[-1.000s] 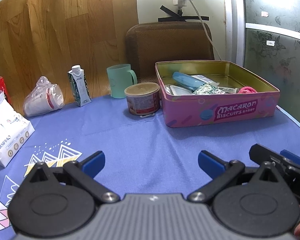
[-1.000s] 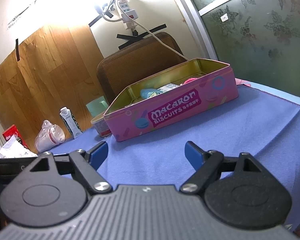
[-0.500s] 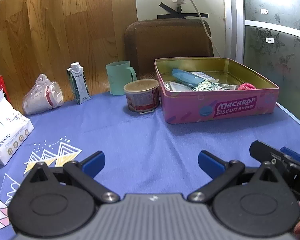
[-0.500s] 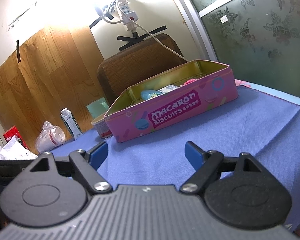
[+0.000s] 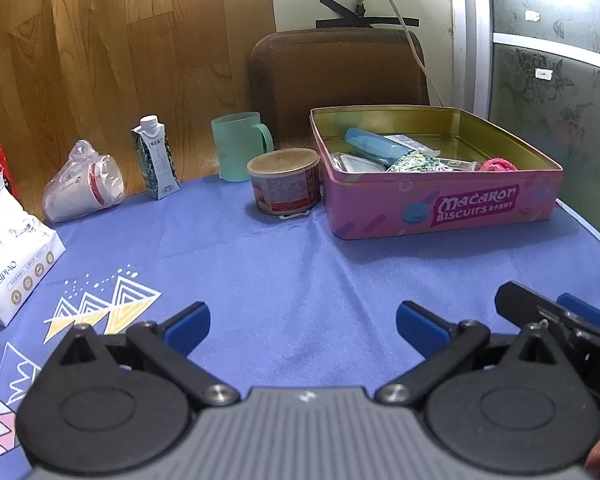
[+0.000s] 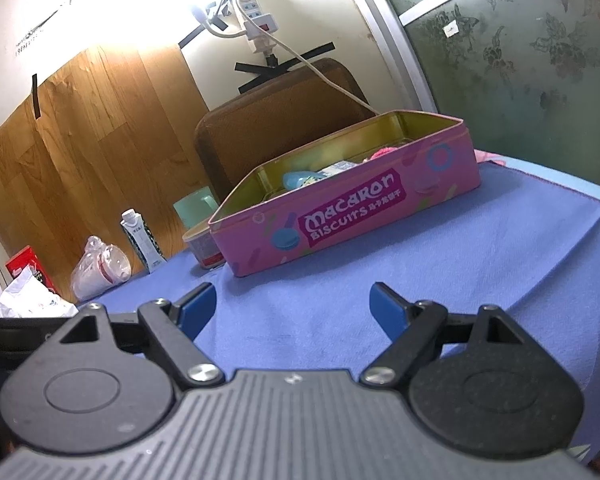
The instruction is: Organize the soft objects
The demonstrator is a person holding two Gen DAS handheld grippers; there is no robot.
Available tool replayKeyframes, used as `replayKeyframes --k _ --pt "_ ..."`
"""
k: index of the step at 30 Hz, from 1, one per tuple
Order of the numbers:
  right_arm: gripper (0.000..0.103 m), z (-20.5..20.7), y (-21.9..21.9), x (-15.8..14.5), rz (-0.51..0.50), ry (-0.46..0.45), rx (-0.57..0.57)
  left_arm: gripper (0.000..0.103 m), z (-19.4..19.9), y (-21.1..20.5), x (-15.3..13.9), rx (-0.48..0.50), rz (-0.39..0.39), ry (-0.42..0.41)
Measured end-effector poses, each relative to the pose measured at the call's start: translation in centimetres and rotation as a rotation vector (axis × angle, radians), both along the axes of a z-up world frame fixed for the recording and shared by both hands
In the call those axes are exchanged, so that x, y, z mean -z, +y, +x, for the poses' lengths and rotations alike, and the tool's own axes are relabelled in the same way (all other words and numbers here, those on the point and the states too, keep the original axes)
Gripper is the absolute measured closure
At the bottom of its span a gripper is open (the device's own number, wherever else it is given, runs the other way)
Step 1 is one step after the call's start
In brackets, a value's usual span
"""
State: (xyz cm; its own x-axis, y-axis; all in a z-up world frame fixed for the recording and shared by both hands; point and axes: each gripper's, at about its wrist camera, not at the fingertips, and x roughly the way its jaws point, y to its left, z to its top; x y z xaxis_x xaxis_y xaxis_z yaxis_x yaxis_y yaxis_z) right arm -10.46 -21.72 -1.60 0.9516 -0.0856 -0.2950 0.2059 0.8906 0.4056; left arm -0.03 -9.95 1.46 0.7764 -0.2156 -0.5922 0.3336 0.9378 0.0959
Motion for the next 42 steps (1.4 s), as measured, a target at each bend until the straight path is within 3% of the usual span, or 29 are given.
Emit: replayKeyframes --k 42 --pt "0.017 -0.21 -0.11 0.19 -0.007 -0.022 0.02 0.0 0.26 -0.73 0.62 0.005 0.02 0.028"
